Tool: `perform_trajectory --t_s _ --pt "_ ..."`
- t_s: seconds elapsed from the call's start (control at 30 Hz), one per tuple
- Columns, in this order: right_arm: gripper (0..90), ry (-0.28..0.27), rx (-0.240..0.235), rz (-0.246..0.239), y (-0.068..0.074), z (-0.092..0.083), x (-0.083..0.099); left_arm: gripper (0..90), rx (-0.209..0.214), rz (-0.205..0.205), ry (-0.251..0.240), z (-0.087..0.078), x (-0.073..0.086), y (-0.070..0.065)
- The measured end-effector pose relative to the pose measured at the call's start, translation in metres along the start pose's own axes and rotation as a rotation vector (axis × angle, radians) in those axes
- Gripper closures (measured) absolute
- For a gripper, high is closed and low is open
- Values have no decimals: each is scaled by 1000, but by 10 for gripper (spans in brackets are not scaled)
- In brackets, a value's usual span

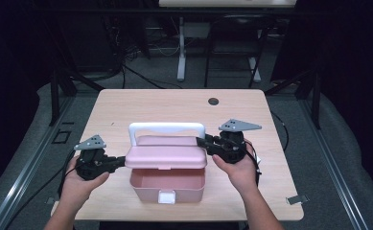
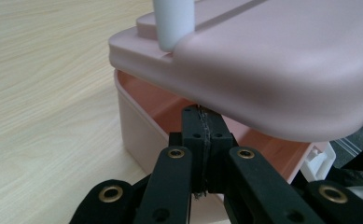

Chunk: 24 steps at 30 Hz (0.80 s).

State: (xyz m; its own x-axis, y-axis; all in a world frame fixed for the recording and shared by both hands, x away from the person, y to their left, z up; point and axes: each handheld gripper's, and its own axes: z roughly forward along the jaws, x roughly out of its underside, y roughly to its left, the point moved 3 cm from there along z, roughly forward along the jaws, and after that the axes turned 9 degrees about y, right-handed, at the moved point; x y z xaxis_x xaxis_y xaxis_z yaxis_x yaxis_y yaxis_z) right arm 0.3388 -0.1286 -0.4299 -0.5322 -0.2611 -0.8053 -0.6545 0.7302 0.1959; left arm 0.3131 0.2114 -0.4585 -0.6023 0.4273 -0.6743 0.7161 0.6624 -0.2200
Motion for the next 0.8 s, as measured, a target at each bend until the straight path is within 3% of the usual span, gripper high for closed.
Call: perform_trajectory --t_s 0.8 --pt "686 -27 17 9 -3 -1 0 897 44 85 30 6 -6 -24"
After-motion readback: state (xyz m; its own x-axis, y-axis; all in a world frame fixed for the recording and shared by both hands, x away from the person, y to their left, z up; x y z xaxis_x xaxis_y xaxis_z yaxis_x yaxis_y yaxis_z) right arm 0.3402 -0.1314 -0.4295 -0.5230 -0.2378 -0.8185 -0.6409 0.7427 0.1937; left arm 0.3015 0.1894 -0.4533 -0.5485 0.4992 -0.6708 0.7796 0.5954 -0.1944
